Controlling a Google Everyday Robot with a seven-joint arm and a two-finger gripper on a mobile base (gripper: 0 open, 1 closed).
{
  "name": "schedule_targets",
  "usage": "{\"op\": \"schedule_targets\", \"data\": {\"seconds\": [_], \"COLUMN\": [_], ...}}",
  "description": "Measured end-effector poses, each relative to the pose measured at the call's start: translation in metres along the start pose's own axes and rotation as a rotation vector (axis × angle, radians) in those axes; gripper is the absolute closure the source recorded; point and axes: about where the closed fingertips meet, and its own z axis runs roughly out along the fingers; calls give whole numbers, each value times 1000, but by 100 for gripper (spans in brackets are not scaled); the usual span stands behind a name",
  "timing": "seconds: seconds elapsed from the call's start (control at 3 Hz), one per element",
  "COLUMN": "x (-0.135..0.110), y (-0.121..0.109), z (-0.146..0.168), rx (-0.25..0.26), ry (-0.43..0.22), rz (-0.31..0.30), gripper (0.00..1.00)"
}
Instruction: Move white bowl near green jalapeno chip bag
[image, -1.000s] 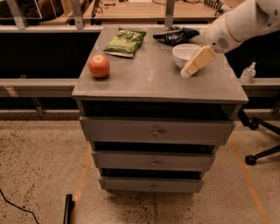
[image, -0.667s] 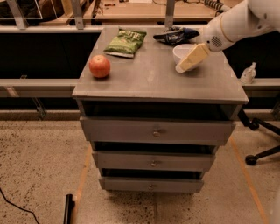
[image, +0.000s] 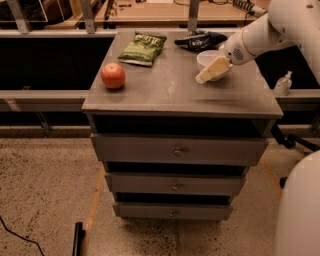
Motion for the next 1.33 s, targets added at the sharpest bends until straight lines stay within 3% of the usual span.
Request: {"op": "schedule_targets", "data": {"seconds": [0.67,1.0,1.33], "x": [-1,-11,-38], "y": [-4,-2,9], "z": [27,37,51], "rx": [-29,-39,-71], "ry": [57,72,54], "rz": [-51,-96,-186], "gripper": [64,87,100]}}
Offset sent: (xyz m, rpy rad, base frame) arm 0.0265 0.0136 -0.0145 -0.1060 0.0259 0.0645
